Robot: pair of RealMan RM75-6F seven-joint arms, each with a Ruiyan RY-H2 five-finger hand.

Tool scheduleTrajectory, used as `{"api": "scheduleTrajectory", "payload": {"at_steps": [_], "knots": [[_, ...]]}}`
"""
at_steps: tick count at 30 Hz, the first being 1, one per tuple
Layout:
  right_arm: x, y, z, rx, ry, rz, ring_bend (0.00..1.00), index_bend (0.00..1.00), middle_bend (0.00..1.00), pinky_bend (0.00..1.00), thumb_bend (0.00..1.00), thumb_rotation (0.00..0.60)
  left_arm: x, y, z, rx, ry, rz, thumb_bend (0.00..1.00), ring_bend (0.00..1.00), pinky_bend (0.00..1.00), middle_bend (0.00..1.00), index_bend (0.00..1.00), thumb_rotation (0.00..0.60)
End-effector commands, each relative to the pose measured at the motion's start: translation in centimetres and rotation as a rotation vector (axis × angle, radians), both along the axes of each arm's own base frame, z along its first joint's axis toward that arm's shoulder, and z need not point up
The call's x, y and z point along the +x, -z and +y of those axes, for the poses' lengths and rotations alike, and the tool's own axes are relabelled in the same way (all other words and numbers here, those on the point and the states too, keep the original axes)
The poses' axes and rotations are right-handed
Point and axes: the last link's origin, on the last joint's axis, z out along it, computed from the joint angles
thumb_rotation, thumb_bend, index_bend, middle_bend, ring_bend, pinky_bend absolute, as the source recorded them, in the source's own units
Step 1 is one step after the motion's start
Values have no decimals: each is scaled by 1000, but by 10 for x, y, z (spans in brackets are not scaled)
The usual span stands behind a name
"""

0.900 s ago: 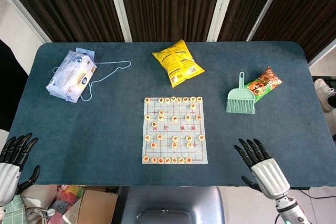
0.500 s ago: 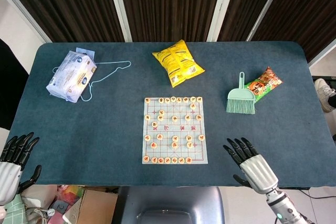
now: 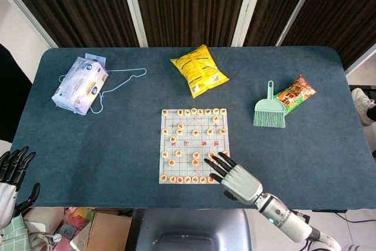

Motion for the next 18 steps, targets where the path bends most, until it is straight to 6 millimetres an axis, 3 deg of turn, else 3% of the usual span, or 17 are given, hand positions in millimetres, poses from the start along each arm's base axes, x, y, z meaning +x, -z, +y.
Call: {"api": "scheduleTrajectory", "payload": {"at_steps": [1, 18], "knots": [[2, 16, -9, 13, 0, 18, 0, 485, 0, 0, 410, 600, 0, -1, -1, 1, 5, -3, 442, 0, 52, 0, 0, 600], [-9, 42, -27, 3, 68, 33, 0, 542, 0, 0, 443, 600, 0, -2, -3, -7, 13, -17, 443, 0, 52, 0, 0, 600]]}}
